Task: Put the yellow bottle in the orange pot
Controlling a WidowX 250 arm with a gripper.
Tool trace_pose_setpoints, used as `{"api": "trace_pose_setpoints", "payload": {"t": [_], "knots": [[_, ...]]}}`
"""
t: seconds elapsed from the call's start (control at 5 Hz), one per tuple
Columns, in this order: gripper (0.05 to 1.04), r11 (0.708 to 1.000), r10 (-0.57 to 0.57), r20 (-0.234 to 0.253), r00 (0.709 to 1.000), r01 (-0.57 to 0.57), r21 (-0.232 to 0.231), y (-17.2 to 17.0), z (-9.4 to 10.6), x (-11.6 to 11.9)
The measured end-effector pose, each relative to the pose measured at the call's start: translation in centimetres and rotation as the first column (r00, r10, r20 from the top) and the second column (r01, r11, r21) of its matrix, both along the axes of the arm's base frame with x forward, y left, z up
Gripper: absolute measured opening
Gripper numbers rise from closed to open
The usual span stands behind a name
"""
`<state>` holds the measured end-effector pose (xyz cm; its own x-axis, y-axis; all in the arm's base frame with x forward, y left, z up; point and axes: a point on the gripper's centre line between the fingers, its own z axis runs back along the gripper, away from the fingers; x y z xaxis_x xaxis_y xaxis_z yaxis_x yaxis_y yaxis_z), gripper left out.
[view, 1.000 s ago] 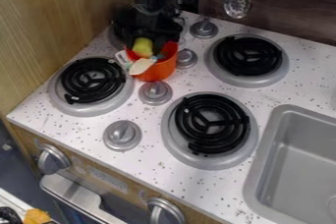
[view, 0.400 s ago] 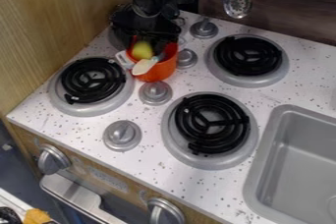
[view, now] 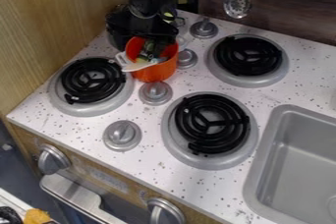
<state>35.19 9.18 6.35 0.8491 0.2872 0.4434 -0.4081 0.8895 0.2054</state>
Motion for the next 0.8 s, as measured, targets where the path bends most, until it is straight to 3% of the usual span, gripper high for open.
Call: {"api": "trace_pose_setpoints", "payload": {"t": [0.4,0.6,0.8], "knots": [[0.996,0.994,-0.105,-0.086,0.991,0.101,-0.05,-0.9,0.7,-0.5],[0.995,0.993,-0.112,-0.097,0.989,0.107,-0.051,-1.1,2.6,-0.5],[0.996,0.989,-0.132,-0.111,0.985,0.123,-0.084,-2.6,3.9,-0.1]]}}
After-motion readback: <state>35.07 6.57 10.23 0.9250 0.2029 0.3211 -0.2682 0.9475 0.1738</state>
